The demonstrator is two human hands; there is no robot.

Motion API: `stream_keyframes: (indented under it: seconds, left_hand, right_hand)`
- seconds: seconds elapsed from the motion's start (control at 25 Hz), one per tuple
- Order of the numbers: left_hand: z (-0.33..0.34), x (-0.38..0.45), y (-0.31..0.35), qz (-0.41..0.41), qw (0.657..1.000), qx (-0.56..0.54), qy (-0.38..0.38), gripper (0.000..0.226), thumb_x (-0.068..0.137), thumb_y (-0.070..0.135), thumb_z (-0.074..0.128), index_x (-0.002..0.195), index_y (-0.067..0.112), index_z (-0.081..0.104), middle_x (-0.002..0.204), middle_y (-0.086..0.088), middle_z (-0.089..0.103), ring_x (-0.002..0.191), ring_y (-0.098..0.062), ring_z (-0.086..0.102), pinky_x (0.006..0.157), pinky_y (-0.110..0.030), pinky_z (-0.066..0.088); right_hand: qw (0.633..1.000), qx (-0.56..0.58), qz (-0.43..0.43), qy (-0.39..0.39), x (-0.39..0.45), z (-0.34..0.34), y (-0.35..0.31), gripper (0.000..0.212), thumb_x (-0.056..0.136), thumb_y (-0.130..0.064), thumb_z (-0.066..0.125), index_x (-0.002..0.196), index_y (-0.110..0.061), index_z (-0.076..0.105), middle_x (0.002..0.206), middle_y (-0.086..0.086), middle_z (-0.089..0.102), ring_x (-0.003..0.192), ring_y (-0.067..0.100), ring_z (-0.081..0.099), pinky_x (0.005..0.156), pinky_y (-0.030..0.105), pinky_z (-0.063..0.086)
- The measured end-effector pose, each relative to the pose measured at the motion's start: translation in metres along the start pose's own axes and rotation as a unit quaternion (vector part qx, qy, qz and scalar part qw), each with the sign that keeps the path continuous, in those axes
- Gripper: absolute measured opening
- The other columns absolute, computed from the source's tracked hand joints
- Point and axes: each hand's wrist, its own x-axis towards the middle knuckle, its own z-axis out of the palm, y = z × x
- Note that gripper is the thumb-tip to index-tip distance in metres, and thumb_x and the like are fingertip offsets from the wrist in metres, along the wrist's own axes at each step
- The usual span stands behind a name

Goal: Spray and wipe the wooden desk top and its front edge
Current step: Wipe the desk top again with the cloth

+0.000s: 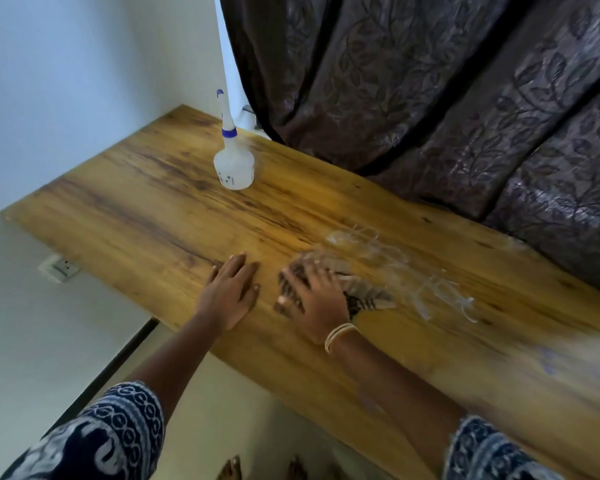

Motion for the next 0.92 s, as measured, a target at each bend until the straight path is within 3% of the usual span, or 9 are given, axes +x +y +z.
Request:
stream_keyframes:
  seconds: [0.08, 0.16, 0.24, 0.36, 0.48, 0.64, 0.76, 0.84, 0.92]
  left_hand:
    - [0.014, -0.008, -0.012, 0.011, 0.999, 0.03, 0.005, 0.069, 0.089, 0.055, 0.01, 0.152, 0.031, 0.024, 0.162, 0.0, 0.014, 0.15, -0.019, 0.011, 0.121, -0.044, 0.009]
    - [0.02, -0.009, -0.016, 0.01, 0.999, 0.033, 0.02, 0.063, 0.093, 0.051, 0.012, 0.153, 0.034, 0.022, 0.163, 0.002, 0.013, 0.15, -0.018, 0.01, 0.121, -0.044, 0.007]
    - [0.023, -0.006, -0.017, 0.015, 0.999, 0.035, 0.03, 0.059, 0.095, 0.049, 0.015, 0.152, 0.036, 0.02, 0.163, 0.003, 0.012, 0.15, -0.018, 0.009, 0.122, -0.044, 0.006]
    - [0.025, -0.007, -0.019, 0.022, 0.999, 0.034, 0.032, 0.057, 0.096, 0.049, 0.016, 0.152, 0.038, 0.017, 0.163, 0.004, 0.01, 0.151, -0.016, 0.006, 0.122, -0.044, 0.005]
    - [0.024, -0.007, -0.019, 0.013, 0.999, 0.033, 0.036, 0.058, 0.096, 0.05, 0.014, 0.152, 0.038, 0.016, 0.163, 0.006, 0.008, 0.15, -0.014, 0.004, 0.122, -0.044, 0.004]
    - [0.024, -0.007, -0.017, 0.017, 0.999, 0.027, 0.041, 0.059, 0.095, 0.05, 0.017, 0.152, 0.037, 0.021, 0.162, 0.005, 0.012, 0.15, -0.014, 0.007, 0.122, -0.043, 0.004]
    - [0.023, -0.007, -0.018, 0.013, 0.998, 0.029, 0.053, 0.06, 0.094, 0.05, 0.019, 0.151, 0.036, 0.024, 0.162, 0.005, 0.014, 0.15, -0.014, 0.009, 0.122, -0.041, 0.004]
    - [0.023, -0.007, -0.018, 0.015, 0.999, 0.023, 0.047, 0.059, 0.094, 0.051, 0.017, 0.152, 0.037, 0.022, 0.162, 0.006, 0.012, 0.15, -0.012, 0.005, 0.122, -0.042, 0.003]
    - [0.023, -0.008, -0.019, 0.015, 0.998, 0.022, 0.048, 0.058, 0.095, 0.051, 0.017, 0.151, 0.038, 0.022, 0.162, 0.007, 0.012, 0.15, -0.012, 0.004, 0.122, -0.042, 0.004]
  right_hand:
    - [0.978, -0.03, -0.204, -0.024, -0.011, 0.009, 0.0, 0.057, 0.098, -0.063, 0.031, 0.151, -0.042, 0.031, 0.162, 0.008, 0.025, 0.148, 0.033, 0.024, 0.119, 0.053, 0.019]
    - [0.97, -0.054, -0.237, -0.007, 0.013, 0.0, 0.031, 0.055, 0.095, -0.066, 0.034, 0.147, -0.05, 0.031, 0.162, 0.001, 0.026, 0.148, 0.033, 0.022, 0.117, 0.057, 0.016]
    - [0.994, -0.062, -0.084, 0.039, 0.052, -0.009, 0.081, 0.058, 0.089, -0.072, 0.031, 0.145, -0.055, 0.031, 0.159, -0.003, 0.03, 0.145, 0.036, 0.023, 0.114, 0.063, 0.019]
    - [0.984, -0.037, 0.164, 0.057, 0.094, -0.028, 0.149, 0.066, 0.086, -0.075, 0.026, 0.147, -0.051, 0.031, 0.159, 0.002, 0.03, 0.144, 0.039, 0.023, 0.114, 0.06, 0.02]
    - [0.969, -0.011, 0.236, 0.076, 0.1, -0.023, 0.127, 0.063, 0.092, -0.069, 0.031, 0.149, -0.042, 0.034, 0.158, 0.009, 0.03, 0.142, 0.044, 0.026, 0.115, 0.059, 0.018]
    - [0.988, -0.045, -0.145, 0.028, 0.03, 0.008, 0.019, 0.065, 0.091, -0.075, 0.028, 0.149, -0.046, 0.03, 0.157, 0.008, 0.035, 0.141, 0.041, 0.032, 0.113, 0.056, 0.027]
    - [0.963, -0.014, -0.27, -0.011, 0.024, 0.002, 0.014, 0.054, 0.094, -0.066, 0.036, 0.146, -0.05, 0.031, 0.161, -0.001, 0.029, 0.147, 0.034, 0.025, 0.115, 0.054, 0.021]
    - [0.984, -0.021, -0.172, 0.039, 0.072, -0.008, 0.064, 0.053, 0.093, -0.062, 0.036, 0.144, -0.049, 0.036, 0.158, -0.001, 0.034, 0.143, 0.034, 0.03, 0.114, 0.058, 0.025]
    - [0.995, -0.005, 0.008, 0.098, 0.117, -0.023, 0.136, 0.059, 0.09, -0.065, 0.034, 0.144, -0.044, 0.041, 0.153, 0.008, 0.04, 0.136, 0.04, 0.035, 0.11, 0.06, 0.03]
